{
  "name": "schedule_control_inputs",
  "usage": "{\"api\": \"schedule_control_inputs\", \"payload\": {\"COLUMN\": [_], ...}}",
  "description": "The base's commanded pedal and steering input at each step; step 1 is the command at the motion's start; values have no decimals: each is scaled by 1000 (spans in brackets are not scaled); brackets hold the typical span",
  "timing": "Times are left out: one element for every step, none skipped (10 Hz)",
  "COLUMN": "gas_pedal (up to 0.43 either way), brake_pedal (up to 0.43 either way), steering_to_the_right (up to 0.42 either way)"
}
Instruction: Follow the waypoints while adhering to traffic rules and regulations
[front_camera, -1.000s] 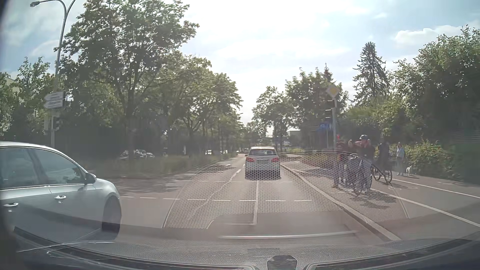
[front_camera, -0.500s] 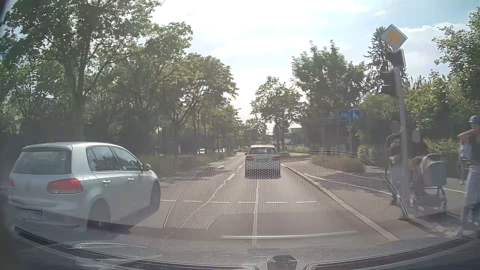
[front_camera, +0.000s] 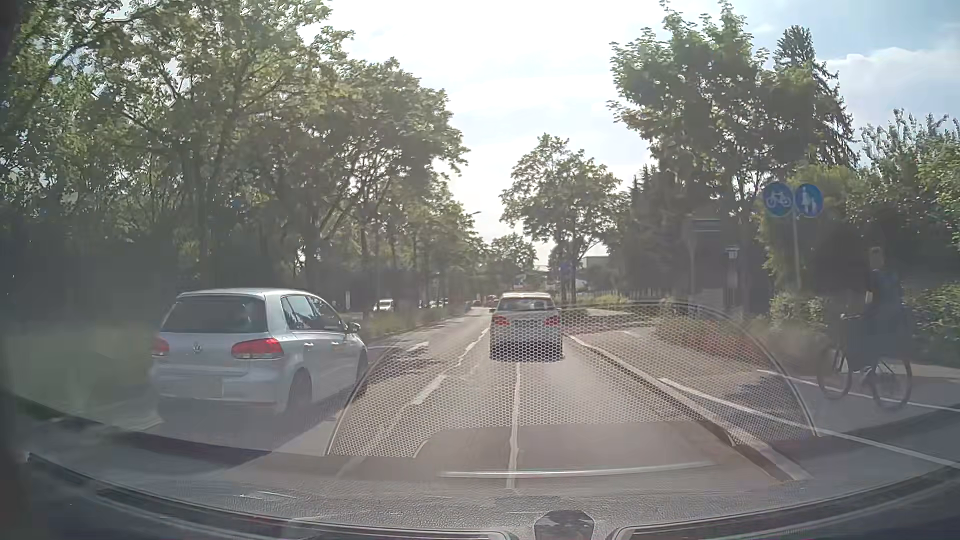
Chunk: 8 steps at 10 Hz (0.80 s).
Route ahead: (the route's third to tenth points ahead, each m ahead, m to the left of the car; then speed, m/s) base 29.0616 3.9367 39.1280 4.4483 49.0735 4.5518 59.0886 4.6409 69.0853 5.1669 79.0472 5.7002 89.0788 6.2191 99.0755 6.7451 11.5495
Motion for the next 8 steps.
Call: {"api": "schedule_control_inputs", "payload": {"gas_pedal": [157, 169, 169, 177, 209, 209, 209, 209], "brake_pedal": [0, 0, 0, 0, 0, 0, 0, 0], "steering_to_the_right": [-5, -6, -14, -21, -25, -26, -27, -27]}}
